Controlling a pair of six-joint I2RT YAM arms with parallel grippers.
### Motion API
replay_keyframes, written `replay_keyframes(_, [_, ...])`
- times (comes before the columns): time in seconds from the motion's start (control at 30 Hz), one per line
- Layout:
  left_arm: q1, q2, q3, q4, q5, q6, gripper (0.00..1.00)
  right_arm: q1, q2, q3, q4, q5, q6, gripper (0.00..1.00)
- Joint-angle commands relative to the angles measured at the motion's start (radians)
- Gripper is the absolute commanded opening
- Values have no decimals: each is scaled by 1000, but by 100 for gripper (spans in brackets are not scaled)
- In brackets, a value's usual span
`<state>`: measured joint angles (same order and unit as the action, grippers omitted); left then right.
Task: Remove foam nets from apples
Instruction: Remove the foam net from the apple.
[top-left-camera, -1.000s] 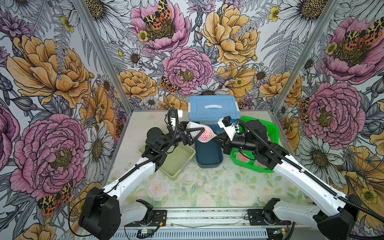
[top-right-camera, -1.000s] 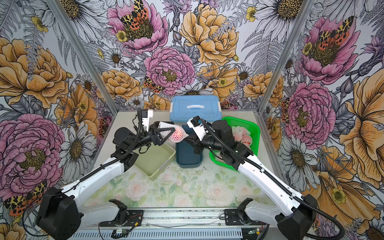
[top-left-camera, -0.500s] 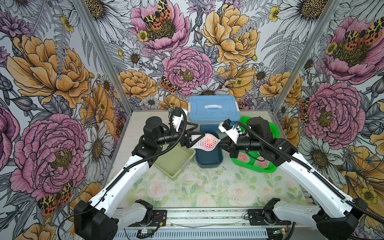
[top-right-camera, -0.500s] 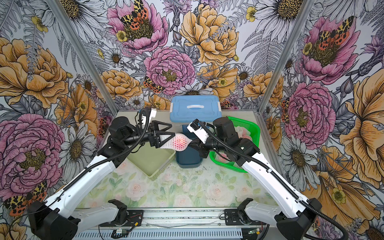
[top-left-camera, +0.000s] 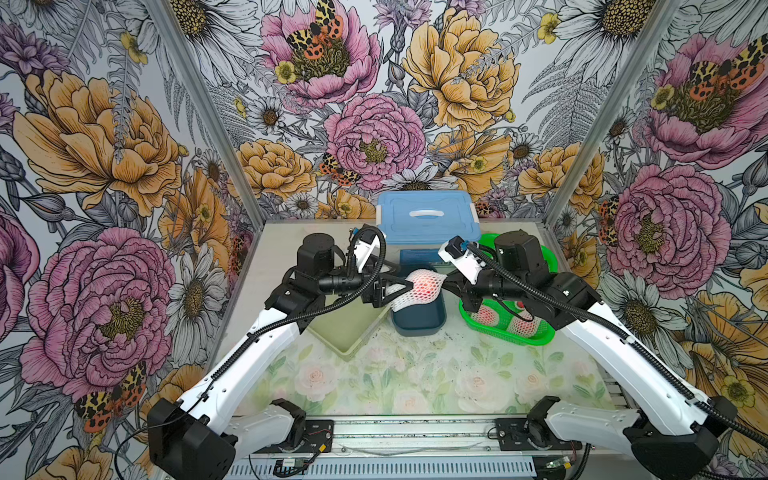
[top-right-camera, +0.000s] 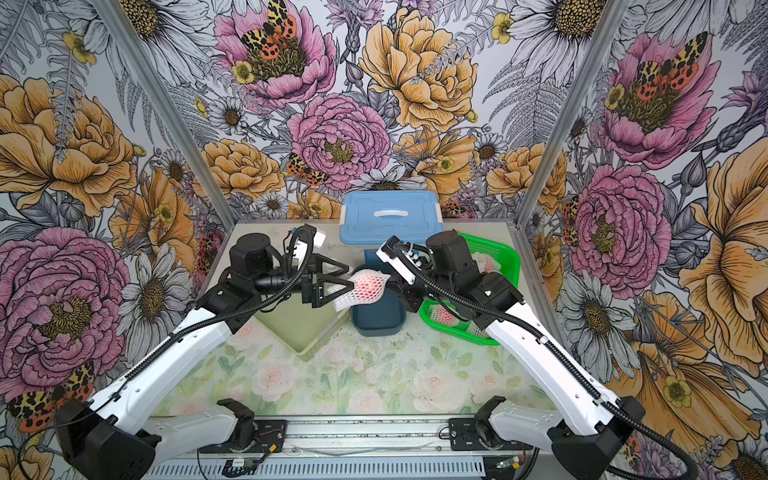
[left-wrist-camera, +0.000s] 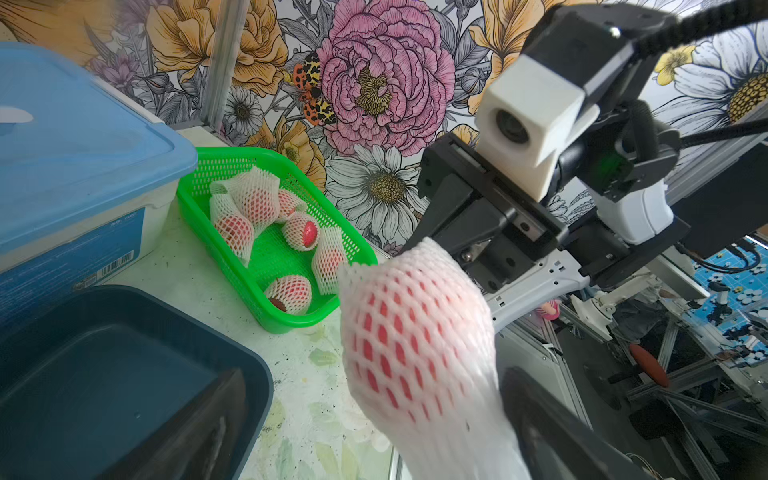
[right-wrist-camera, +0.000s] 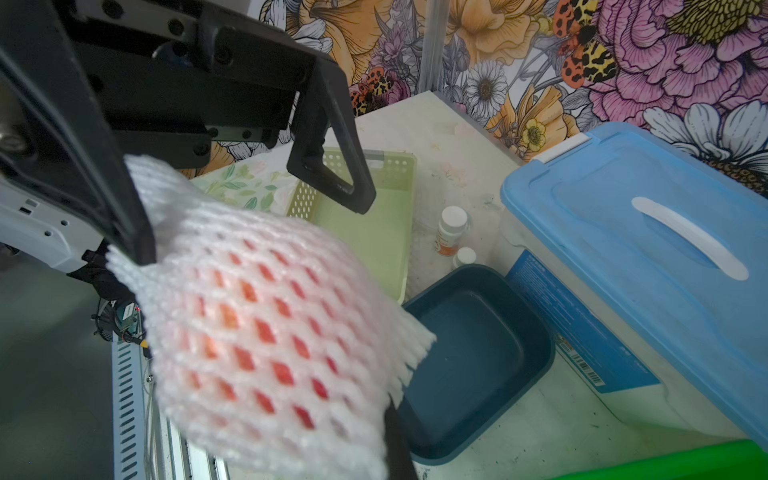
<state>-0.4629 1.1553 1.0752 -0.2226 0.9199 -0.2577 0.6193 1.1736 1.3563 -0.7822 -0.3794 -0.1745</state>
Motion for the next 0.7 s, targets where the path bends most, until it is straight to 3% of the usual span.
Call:
replay_keyframes(0.0, [-9, -12, 31, -24, 90, 13, 99, 35, -8, 36, -8, 94, -71, 0])
replay_keyframes(0.13, [-35, 40, 100, -151, 123, 84, 99, 69, -4, 57, -19, 151, -146, 0])
replay_keyframes(0.27, [-44, 57, 141, -220, 101, 131, 99, 79, 7, 86, -55, 106, -207, 0])
replay_keyframes(0.5, [-25, 57, 196, -359, 113, 213, 85, 80, 31, 113, -79, 140, -233, 0])
replay_keyframes(0.67, [-29, 67, 194, -365, 131, 221, 74, 83, 35, 128, -83, 129, -242, 0])
